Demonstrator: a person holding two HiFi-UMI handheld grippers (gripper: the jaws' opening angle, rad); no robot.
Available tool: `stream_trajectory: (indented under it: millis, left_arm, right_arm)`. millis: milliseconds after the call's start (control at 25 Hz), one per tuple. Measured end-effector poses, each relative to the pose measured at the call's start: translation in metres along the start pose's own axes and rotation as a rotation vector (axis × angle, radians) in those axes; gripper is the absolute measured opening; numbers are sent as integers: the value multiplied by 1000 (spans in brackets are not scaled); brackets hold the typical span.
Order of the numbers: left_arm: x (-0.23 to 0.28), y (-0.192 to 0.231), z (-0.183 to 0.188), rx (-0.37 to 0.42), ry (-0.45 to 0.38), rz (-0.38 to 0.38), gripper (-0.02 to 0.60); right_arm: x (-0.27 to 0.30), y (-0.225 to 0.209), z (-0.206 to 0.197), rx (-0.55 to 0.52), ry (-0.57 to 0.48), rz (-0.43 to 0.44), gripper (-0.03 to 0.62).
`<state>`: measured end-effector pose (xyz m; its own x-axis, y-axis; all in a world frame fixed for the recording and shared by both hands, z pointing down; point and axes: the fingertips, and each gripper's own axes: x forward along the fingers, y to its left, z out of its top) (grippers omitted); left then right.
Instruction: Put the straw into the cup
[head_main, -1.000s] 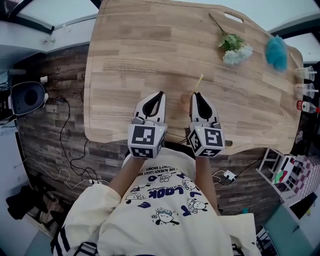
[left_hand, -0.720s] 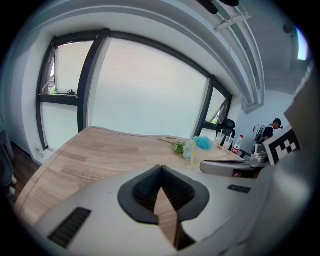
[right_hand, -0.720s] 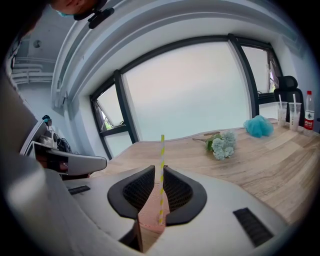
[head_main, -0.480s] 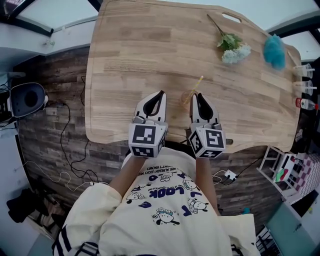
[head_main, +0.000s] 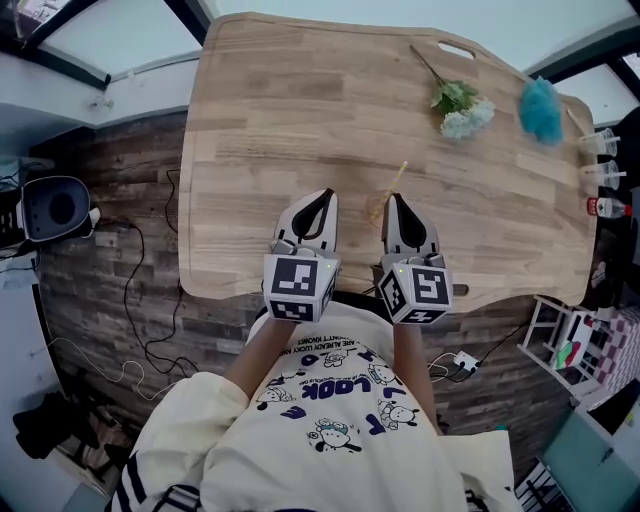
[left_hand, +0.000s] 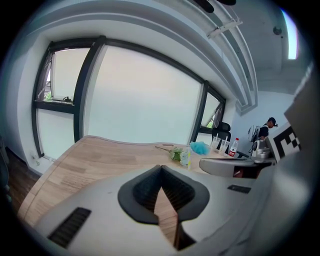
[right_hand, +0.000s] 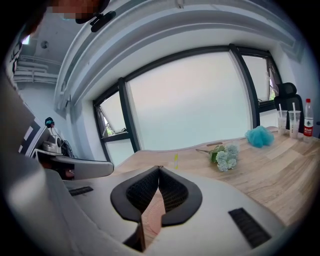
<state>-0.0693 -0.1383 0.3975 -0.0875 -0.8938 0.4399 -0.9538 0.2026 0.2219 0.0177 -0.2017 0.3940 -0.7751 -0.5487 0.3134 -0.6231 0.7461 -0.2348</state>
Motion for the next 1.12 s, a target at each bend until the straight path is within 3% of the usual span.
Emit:
stream_trajectory:
  millis: [1120]
  left_arm:
    - [0, -23, 17, 47, -58, -93, 32]
  right_arm:
    - [-33, -9, 27, -40, -101, -144, -5]
